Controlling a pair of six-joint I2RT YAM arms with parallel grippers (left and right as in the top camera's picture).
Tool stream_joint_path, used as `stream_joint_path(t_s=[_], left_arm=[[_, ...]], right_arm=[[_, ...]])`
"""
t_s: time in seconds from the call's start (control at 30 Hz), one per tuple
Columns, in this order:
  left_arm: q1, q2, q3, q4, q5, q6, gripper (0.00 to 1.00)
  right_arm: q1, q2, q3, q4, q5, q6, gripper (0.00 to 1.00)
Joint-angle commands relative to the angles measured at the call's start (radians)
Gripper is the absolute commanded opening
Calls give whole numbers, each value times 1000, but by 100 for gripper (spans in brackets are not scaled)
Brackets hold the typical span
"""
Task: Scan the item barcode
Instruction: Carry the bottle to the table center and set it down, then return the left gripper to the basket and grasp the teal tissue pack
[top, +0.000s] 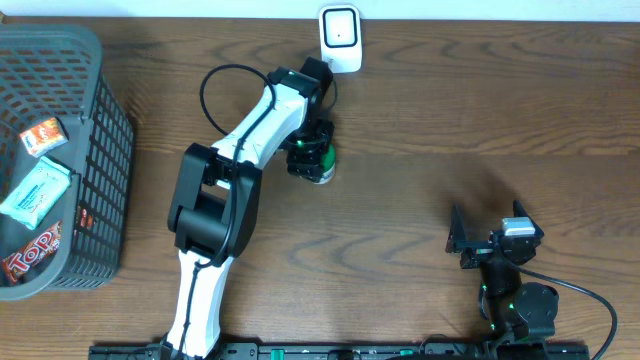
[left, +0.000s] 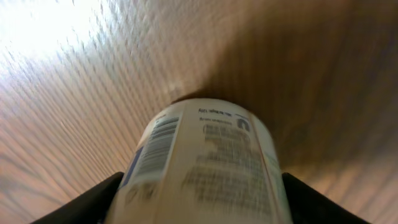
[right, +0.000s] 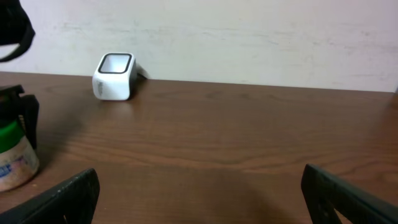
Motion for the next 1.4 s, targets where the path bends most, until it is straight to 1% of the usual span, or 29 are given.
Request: stream_joint_path(t_s=[0.0,0.03,0.07,0.2,0.27,0.33,0.4,0.5,0.57,0.63,0.7,0.77,0.83,0.87,0.93,1.0,1.1,1.17,1.23,1.3,1.37], left_arm=[[-2,17,4,-5,59,-95,84],[-2,17,4,-5,52,-95,88],[-2,14,5,-6,48,-95,98],[0,-16,6,-6,47,-74,98],[0,-46,10,-8,46,-29,98],[-13,-85,13,-25,12,33,98],[-32,-137,13,-70,-68,64,97],[-59,-232,13,-156,-220,80,98],[-71,-314,13,-171,-312,146,98],[-75,-401,13,-168,-391,225,98],[-71,-496,14,-136,-484,345,98],[-55,-599,20,-47,-575,552,98],[-26,-689,21,42,-625,756,98],[-1,-731,26,67,-645,819,98],[74,-806,34,85,-700,880,98],[196,-871,36,79,-743,898,98],[421,-918,36,35,-735,898,98],[580,-921,36,-2,-703,894,98],[744,-901,35,-43,-620,893,98],[867,-870,35,-79,-540,885,98],[957,-830,26,-92,-494,883,98]], right_arm=[[-7,-1,-1,-5,5,-4,99],[-7,-1,-1,-4,6,-4,99],[-7,-1,-1,-5,5,-4,99],[-7,-1,-1,-4,5,-4,99],[-7,-1,-1,-4,5,-4,99],[-7,-1,-1,-5,5,-4,99],[-7,-1,-1,-4,5,-4,99],[-7,-1,-1,-5,5,-4,99],[-7,-1,-1,-5,5,-4,99],[-7,-1,-1,-4,5,-4,99],[-7,-1,-1,-5,5,-4,99],[-7,-1,-1,-4,5,-4,99],[-7,-1,-1,-5,5,-4,99],[-7,-1,-1,-4,5,-4,99],[-7,-1,-1,-5,6,-4,99],[-7,-1,-1,-5,5,-4,99],[-7,-1,-1,-4,5,-4,99],[-7,-1,-1,-4,5,-4,99],[-7,-1,-1,-4,5,-4,99],[-7,-1,-1,-4,5,-4,99],[-7,-1,-1,-5,5,-4,99]])
